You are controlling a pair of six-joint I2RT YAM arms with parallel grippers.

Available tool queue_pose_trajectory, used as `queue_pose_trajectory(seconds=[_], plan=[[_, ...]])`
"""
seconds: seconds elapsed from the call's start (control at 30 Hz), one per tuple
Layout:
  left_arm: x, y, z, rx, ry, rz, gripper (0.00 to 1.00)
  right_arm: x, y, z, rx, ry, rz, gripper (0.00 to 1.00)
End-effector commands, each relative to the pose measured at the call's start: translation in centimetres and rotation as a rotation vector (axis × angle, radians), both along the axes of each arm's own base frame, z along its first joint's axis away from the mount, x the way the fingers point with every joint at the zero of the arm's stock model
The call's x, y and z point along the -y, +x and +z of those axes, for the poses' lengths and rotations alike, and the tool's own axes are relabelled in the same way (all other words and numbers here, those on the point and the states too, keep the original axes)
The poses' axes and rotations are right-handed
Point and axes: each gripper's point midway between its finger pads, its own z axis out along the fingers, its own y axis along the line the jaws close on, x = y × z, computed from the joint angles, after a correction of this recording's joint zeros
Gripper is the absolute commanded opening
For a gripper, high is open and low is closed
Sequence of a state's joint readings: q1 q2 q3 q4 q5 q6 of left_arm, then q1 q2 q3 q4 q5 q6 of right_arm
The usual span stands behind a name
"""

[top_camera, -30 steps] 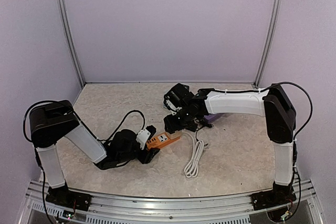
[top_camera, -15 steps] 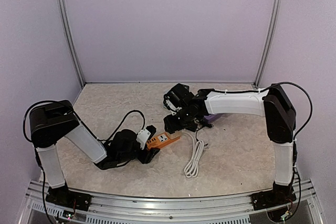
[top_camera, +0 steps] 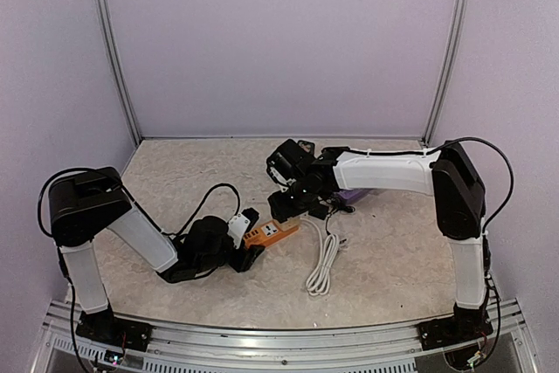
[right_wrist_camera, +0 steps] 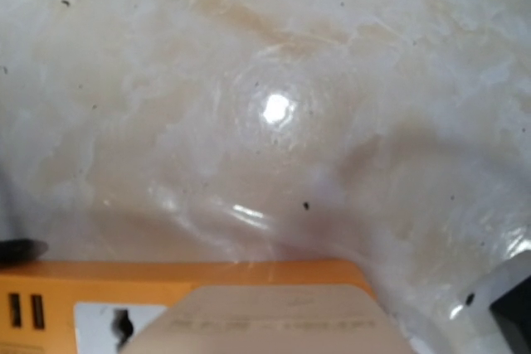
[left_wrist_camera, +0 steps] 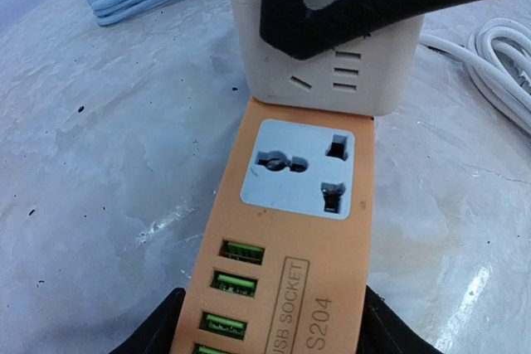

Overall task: Insert the plug
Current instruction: Insert the plug into the socket.

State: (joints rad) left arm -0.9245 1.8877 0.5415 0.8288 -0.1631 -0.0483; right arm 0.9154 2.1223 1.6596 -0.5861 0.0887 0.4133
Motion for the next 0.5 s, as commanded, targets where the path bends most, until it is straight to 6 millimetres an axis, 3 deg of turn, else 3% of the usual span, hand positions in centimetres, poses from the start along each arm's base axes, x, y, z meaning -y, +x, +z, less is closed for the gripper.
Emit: queue_pose_trajectory(seconds=[0.0, 0.2, 0.37, 0.47], plan=[[0.7, -0.7, 0.4, -0.014, -0.006, -0.023, 0.61, 4.0, -6.7, -13.5, -0.252, -0.298, 0.049, 0.00], [0.5, -0.7, 1.2, -0.011, -0.049, -0.006, 0.60, 3.7, -9.4, -15.2, -0.334, -0.182, 0.056, 0.00], [0.6, -0.6, 1.0, -0.004, -0.035, -0.014, 0.58, 3.8, -9.7, -15.1, -0.321, -0.173, 0.099, 0.00], [0.4, -0.7, 1.1, -0.005, -0.030, -0.015, 0.57, 4.9, -9.9, -15.8, -0.314, -0.223, 0.107, 0.00]])
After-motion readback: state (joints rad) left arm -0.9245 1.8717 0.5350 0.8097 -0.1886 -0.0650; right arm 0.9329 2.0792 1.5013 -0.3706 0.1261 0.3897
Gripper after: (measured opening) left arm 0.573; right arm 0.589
